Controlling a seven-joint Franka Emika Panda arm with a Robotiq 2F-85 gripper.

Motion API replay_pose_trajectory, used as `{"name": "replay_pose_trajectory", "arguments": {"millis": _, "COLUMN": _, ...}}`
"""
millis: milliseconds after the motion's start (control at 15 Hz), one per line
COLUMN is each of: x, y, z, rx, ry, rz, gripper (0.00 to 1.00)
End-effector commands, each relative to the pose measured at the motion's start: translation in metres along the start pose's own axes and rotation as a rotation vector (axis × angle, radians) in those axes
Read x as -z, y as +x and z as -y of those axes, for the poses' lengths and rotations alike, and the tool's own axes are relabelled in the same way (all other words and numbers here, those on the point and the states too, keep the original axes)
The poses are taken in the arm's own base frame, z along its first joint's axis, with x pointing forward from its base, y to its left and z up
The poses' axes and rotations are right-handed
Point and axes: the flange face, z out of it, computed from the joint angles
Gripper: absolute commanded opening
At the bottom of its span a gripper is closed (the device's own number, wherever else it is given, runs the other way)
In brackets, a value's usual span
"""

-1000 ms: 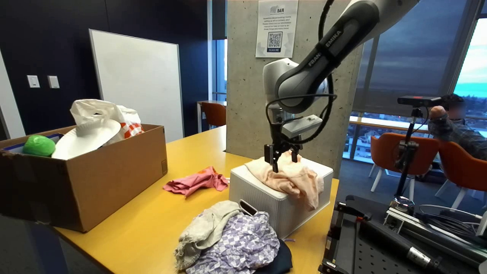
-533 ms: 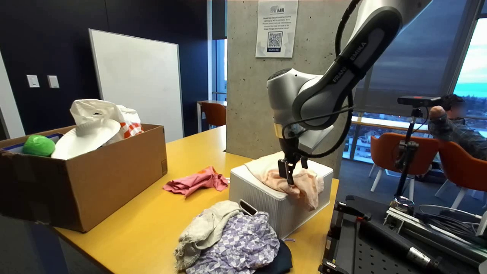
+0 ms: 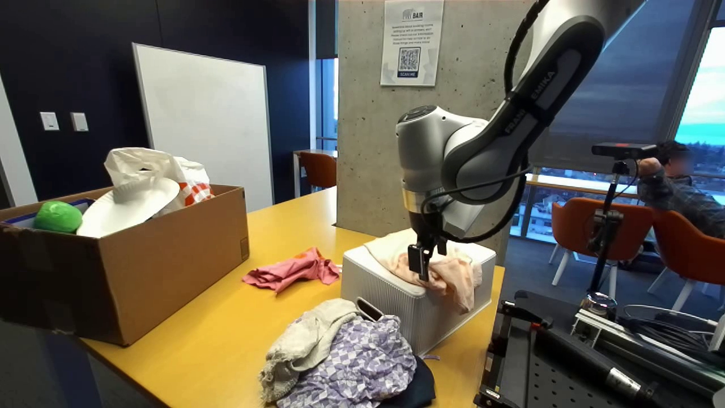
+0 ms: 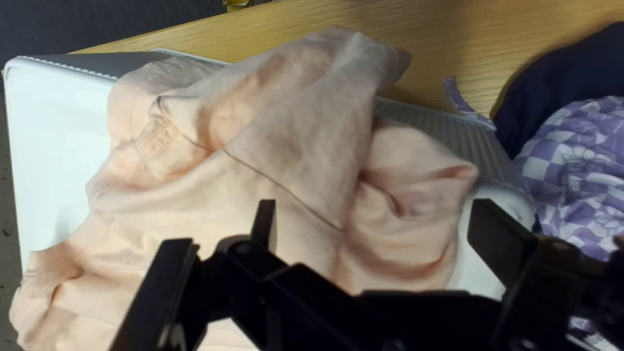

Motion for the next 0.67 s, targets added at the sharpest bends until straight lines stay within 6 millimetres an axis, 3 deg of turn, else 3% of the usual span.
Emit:
{"name": "replay_pose_trajectory", "arguments": {"millis": 0, "x": -0.006, "y": 0.001, "z": 0.005, "rx": 0.029, "ry": 0.0, "rz": -0.003, "gripper": 1.0}}
{"name": "replay_pose_trajectory", "arguments": {"millis": 200, "x": -0.014, "y": -0.001, "z": 0.002, "rx": 0.028, "ry": -0.005, "rz": 0.008, "gripper": 1.0}}
{"name": "replay_pose_trajectory", "arguments": {"millis": 267, "x": -0.016, "y": -0.001, "z": 0.003, "rx": 0.027, "ry": -0.008, "rz": 0.01, "gripper": 0.75}}
{"name": "replay_pose_trajectory", "arguments": {"millis": 333, "x": -0.018, "y": -0.002, "z": 0.003, "rx": 0.029, "ry": -0.01, "rz": 0.012, "gripper": 0.72}}
{"name": "replay_pose_trajectory", "arguments": {"millis": 600, "x": -0.021, "y": -0.003, "z": 0.005, "rx": 0.029, "ry": -0.011, "rz": 0.014, "gripper": 0.42}}
